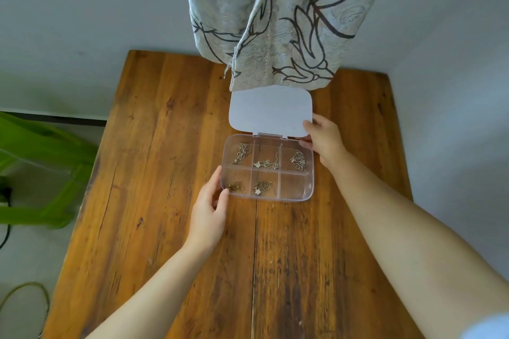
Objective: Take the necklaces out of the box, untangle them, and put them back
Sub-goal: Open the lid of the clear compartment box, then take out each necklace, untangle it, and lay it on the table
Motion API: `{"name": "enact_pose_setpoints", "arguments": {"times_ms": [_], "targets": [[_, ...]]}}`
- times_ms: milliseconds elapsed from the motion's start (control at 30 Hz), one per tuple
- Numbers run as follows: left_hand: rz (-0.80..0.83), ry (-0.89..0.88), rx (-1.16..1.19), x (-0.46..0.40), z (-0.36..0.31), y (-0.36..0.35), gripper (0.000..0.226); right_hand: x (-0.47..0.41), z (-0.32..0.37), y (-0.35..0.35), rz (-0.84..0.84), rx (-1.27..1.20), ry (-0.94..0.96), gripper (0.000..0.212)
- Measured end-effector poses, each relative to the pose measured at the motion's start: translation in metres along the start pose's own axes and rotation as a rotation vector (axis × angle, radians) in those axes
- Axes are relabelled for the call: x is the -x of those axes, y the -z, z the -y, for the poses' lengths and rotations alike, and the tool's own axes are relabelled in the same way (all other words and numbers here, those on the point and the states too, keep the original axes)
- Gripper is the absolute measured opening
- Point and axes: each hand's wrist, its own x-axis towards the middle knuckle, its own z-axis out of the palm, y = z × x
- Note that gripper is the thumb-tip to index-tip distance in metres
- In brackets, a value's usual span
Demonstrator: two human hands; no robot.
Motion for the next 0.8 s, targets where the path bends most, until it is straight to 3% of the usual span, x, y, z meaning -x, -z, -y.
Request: {"name": "enact_pose_setpoints", "arguments": {"times_ms": [67, 167, 200, 267, 367, 533, 800], "targets": [[0.003, -0.001, 0.001, 0.0, -0.002, 0.001, 0.048, 0.006, 0.005, 0.001, -0.034, 0.187, 0.048, 0.044], [0.003, 0.0, 0.0, 0.001, -0.004, 0.002, 0.047, 0.03, 0.013, -0.004, -0.227, 0.646, 0.434, 0.045], [0.002, -0.001, 0.0, 0.001, -0.005, 0.001, 0.047, 0.041, 0.015, -0.012, -0.166, 0.725, 0.565, 0.039], [-0.008, -0.006, -0.004, 0.001, -0.003, 0.001, 0.047, 0.059, 0.017, -0.035, 0.151, 0.849, 0.664, 0.03], [-0.008, -0.005, -0.02, 0.0, -0.001, 0.002, 0.046, 0.063, 0.011, -0.071, 0.447, 1.085, 0.643, 0.031], [-0.006, 0.004, -0.022, 0.0, -0.003, 0.003, 0.045, 0.052, 0.011, -0.094, 0.527, 1.434, 0.615, 0.034], [0.009, 0.015, -0.026, 0.001, -0.007, 0.003, 0.045, 0.049, 0.013, -0.099, 0.62, 1.4, 0.511, 0.026]]}}
